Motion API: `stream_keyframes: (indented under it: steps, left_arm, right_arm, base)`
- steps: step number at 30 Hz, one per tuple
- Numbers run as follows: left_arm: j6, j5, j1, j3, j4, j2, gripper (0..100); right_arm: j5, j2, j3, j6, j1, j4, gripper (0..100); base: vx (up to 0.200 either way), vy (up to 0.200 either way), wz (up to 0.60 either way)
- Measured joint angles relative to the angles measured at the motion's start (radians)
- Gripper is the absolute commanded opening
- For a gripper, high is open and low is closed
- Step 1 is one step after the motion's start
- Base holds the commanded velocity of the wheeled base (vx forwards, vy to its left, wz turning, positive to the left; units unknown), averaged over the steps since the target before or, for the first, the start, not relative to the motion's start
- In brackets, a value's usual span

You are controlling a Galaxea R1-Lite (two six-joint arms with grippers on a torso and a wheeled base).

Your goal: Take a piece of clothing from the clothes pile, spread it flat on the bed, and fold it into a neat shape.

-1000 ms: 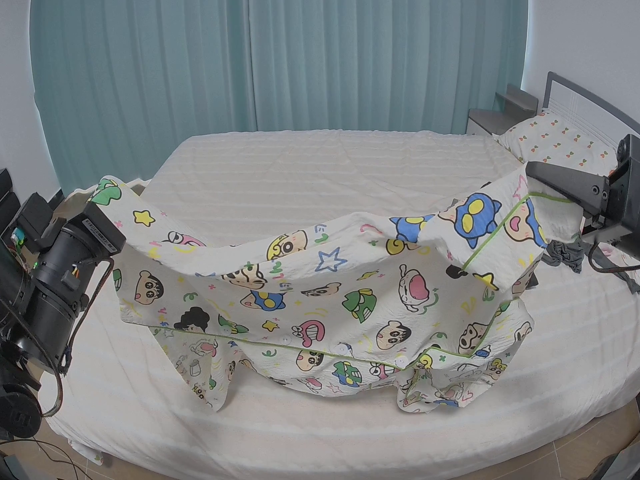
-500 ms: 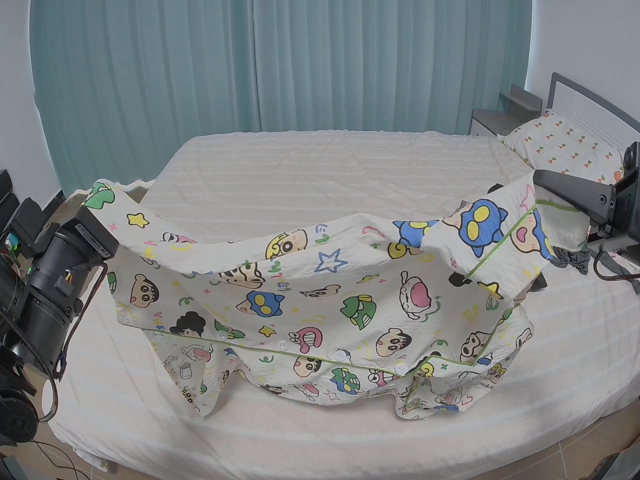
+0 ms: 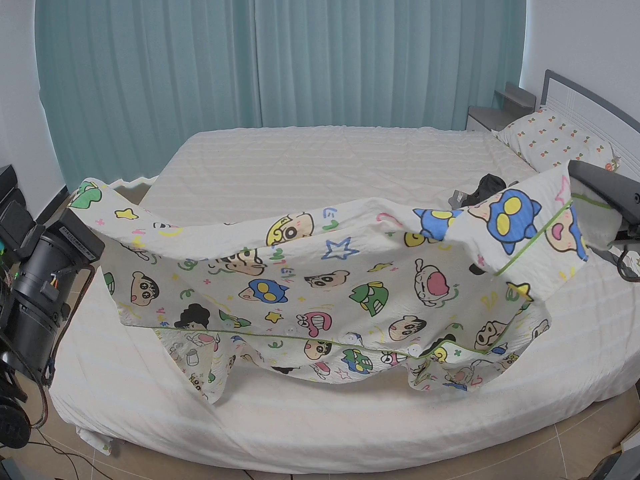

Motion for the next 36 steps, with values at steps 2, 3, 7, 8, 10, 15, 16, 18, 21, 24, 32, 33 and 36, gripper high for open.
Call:
stream_keyframes:
  steps: [2, 3, 7, 8, 10, 15, 16, 18, 21, 24, 32, 33, 36]
  left_arm:
    - [0.004, 0.0, 0.0, 0.007, 0.001, -0.017, 0]
    - [0.007, 0.0, 0.0, 0.011, 0.0, -0.027, 0]
    - [0.014, 0.0, 0.0, 0.024, 0.001, -0.058, 0]
    - [0.02, -0.001, 0.0, 0.029, 0.001, -0.068, 0]
    - [0.033, 0.0, 0.0, 0.036, 0.002, -0.085, 0]
    - [0.053, -0.001, 0.0, 0.06, 0.002, -0.119, 0]
    - [0.053, -0.002, 0.0, 0.069, 0.003, -0.122, 0]
    - [0.053, -0.003, -0.001, 0.085, 0.004, -0.125, 0]
    - [0.052, -0.004, -0.001, 0.1, 0.004, -0.127, 0]
    - [0.049, -0.004, -0.003, 0.111, 0.004, -0.114, 0]
    - [-0.021, -0.004, -0.014, 0.155, 0.004, -0.016, 0]
    - [-0.031, -0.004, -0.014, 0.157, 0.004, -0.004, 0]
    - [-0.046, -0.004, -0.016, 0.159, 0.003, 0.046, 0]
  right_arm:
    - [0.003, -0.017, 0.004, 0.0, 0.004, 0.001, 0]
    - [0.003, -0.027, 0.006, 0.0, 0.005, 0.002, 0]
    - [0.004, -0.05, 0.009, 0.0, 0.009, 0.003, 0]
    - [0.006, -0.055, 0.008, 0.0, 0.011, 0.003, 0]
    - [0.011, -0.066, 0.008, 0.001, 0.015, 0.003, 0]
    - [0.017, -0.083, 0.008, 0.002, 0.023, 0.011, 0]
    - [0.017, -0.084, 0.008, 0.002, 0.023, 0.012, 0]
    - [0.017, -0.084, 0.006, 0.003, 0.023, 0.014, 0]
    - [0.016, -0.076, 0.004, 0.003, 0.023, 0.013, 0]
    - [0.013, -0.057, 0.007, 0.003, 0.017, 0.012, 0]
    - [0.012, 0.031, 0.028, -0.003, -0.025, 0.005, 0]
    - [0.012, 0.042, 0.03, -0.005, -0.03, 0.003, 0]
    - [0.012, 0.079, 0.035, -0.017, -0.048, -0.004, 0]
  base:
    - [-0.2, 0.0, 0.0]
    - [-0.2, 0.0, 0.0]
    - [-0.05, 0.0, 0.0]
    - [0.0, 0.0, 0.0]
    - [0.0, 0.0, 0.0]
    - [0.0, 0.0, 0.0]
    - [0.0, 0.0, 0.0]
    - [0.0, 0.0, 0.0]
    - [0.0, 0.0, 0.0]
    - [0.0, 0.0, 0.0]
    - [0.0, 0.0, 0.0]
    - [0.0, 0.0, 0.0]
    - [0.0, 0.0, 0.0]
